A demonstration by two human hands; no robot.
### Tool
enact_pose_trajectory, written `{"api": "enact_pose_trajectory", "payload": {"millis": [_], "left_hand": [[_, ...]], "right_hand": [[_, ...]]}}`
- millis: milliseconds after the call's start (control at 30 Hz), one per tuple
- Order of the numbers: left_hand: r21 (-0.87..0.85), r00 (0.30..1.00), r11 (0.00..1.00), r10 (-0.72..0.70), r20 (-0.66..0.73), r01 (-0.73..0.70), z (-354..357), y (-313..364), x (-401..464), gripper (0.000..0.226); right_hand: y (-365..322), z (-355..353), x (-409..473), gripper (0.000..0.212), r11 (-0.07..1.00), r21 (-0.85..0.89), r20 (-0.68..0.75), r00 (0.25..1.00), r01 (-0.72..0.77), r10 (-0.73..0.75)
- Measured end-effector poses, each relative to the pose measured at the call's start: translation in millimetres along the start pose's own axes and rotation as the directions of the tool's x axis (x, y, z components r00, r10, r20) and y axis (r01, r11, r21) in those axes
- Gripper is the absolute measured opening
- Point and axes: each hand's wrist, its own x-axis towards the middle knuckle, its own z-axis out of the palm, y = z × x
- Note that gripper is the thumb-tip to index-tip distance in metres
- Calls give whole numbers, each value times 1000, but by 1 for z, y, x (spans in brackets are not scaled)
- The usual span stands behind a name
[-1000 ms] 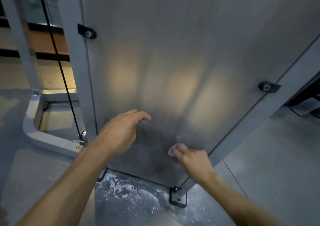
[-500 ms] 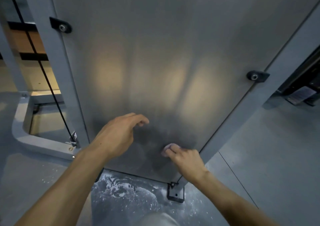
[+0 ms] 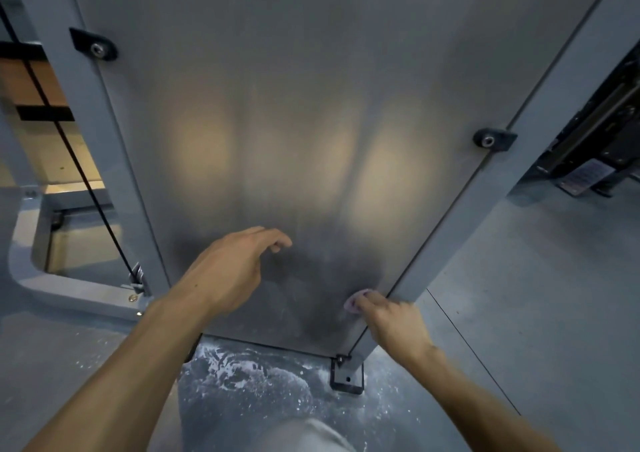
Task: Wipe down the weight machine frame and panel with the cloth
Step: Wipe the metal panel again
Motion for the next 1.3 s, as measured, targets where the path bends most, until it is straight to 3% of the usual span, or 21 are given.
{"api": "enact_pose_trajectory", "payload": {"millis": [67,167,333,467,633,700,767,833,867,933,1000,1067,1133,1200,1300], "left_hand": [[1,1000,1000,4,-4,-4,-1,0,-2,70],[34,1000,999,-19,18,18,-3,-2,-6,71],[59,999,998,-31,35,29,-7,-9,-11,73],[78,998,996,-49,36,46,-10,-10,-15,65],[48,997,996,-73,25,72,-14,-12,-16,66],[52,997,996,-71,29,69,-16,-9,-17,67],[58,997,996,-73,27,71,-18,-8,-16,66],[64,996,995,-79,32,77,-17,-6,-15,65],[67,996,994,-85,28,83,-17,-4,-14,65],[69,995,993,-95,18,94,-15,-4,-13,67],[56,994,993,-107,6,107,-15,-5,-10,67],[33,994,994,-106,-16,107,-14,-5,-7,66],[6,992,993,-116,-41,116,-15,-3,-4,65],[-5,990,992,-124,-59,124,-16,0,-2,62],[-10,985,990,-142,-94,142,-19,1,0,57]], "right_hand": [[1,-20,5,36,998,43,-110,993,-48,53],[-10,-17,5,31,977,143,-184,966,-156,182],[-38,48,10,26,929,258,62,964,-265,258],[-61,82,17,32,959,104,320,922,-262,217],[-70,76,14,34,971,96,394,904,-220,166],[-62,42,17,29,936,241,297,938,-256,180],[-52,1,27,20,898,382,-23,969,-219,246],[-47,-27,33,15,916,369,-332,898,-159,289],[-50,-29,35,15,910,386,-371,878,-152,304],[-62,-16,37,19,902,401,-253,927,-159,276],[-72,13,39,27,946,282,54,987,-158,149],[-75,26,45,33,979,156,261,961,-129,85],[-73,11,57,28,962,249,173,982,-116,74],[-70,-24,68,19,919,389,-89,990,-69,112],[-65,-67,85,9,906,423,-502,834,7,228]]}}
